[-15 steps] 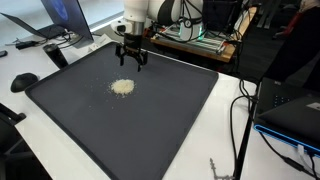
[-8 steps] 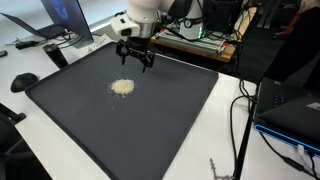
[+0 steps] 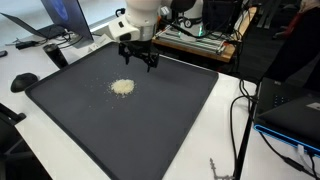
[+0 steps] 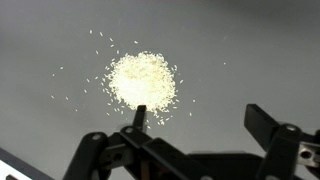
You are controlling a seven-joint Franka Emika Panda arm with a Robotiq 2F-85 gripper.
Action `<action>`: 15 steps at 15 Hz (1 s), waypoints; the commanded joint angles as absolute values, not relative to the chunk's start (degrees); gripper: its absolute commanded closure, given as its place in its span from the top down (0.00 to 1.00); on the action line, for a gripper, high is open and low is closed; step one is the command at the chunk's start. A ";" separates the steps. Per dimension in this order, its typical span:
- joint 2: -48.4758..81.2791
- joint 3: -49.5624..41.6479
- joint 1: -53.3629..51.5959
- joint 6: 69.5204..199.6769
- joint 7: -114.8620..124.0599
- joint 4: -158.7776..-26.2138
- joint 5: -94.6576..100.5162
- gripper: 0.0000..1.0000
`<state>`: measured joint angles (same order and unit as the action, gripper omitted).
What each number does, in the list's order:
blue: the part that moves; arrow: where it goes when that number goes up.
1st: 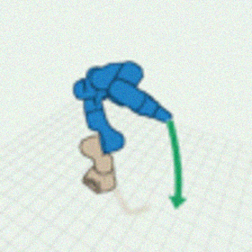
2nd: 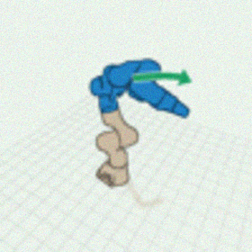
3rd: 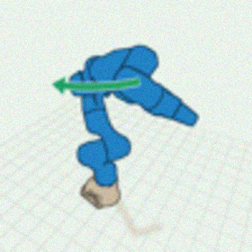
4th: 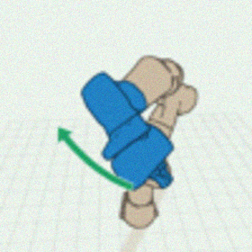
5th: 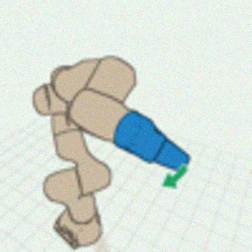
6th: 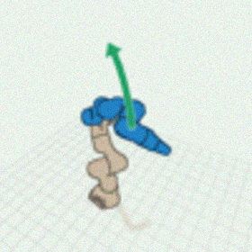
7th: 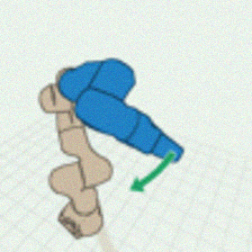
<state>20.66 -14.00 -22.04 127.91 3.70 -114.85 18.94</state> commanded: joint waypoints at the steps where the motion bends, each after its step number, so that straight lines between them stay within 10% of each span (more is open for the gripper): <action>1: 22.14 -7.37 -11.51 127.80 0.59 -111.56 15.85 1.00; 15: 25.79 4.27 13.03 149.46 -26.15 -117.71 -9.61 1.00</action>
